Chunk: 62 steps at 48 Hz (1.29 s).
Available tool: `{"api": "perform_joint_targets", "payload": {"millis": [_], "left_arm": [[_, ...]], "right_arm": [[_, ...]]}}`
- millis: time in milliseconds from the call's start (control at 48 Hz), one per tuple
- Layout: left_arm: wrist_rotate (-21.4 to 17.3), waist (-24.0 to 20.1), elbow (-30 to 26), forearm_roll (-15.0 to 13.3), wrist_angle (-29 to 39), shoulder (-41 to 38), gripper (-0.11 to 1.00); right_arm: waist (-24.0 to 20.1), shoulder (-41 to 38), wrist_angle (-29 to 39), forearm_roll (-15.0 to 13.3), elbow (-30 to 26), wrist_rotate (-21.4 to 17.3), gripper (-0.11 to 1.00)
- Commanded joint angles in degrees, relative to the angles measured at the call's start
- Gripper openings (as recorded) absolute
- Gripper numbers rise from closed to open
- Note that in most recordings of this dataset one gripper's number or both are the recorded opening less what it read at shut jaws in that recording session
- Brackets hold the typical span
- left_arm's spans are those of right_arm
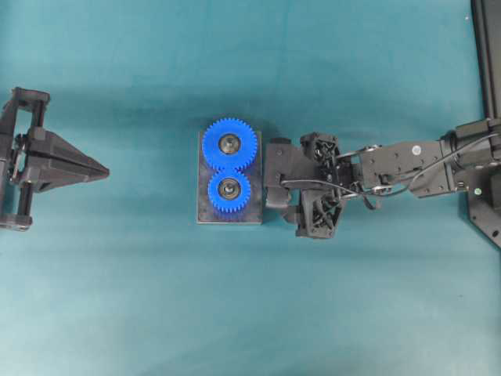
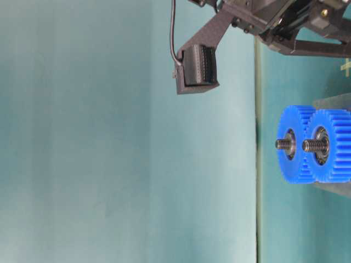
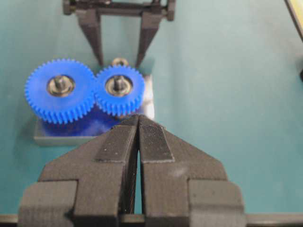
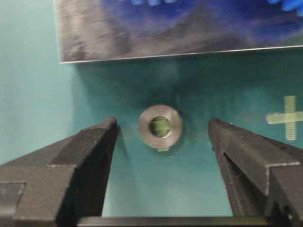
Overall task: Insert the washer onto the shaft.
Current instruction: 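Grasp the second silver washer with the right gripper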
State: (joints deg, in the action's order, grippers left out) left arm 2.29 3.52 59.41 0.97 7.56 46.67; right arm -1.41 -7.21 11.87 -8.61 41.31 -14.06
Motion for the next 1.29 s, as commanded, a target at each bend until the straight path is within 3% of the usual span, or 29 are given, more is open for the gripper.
{"api": "perform_joint_targets", "payload": {"millis": [0,146,521,813,1042,1271], "left_arm": [[0.1,0.0,-1.6,0.1,-0.3,-0.2,0.0],[0.1,-0.1,-1.6,0.1,-0.3,-0.2,0.0],[0.1,0.0,-1.5,0.2,-0.3,-0.2,0.0],[0.1,-0.1,-1.6,0.2,-0.3,-0.3,0.0],[0.2,0.0,-1.6,0.2,-0.3,-0.3,0.0],[0.1,0.0,-1.6,0.2,-0.3,-0.4,0.0]], "right_arm": [[0.2,0.4,0.0,0.0,-0.5,-0.7,0.77],[0.0,0.4,1.4,0.1,-0.5,-0.8,0.71],[-0.1,0.4,3.7,0.1,-0.7,-0.8,0.33],[0.2,3.3,8.0,0.1,-3.9,-0.8,0.33],[-0.7,8.3,16.3,0.1,-9.5,-0.4,0.33],[-1.3,8.1,18.5,0.1,-14.9,0.0,0.33]]}}
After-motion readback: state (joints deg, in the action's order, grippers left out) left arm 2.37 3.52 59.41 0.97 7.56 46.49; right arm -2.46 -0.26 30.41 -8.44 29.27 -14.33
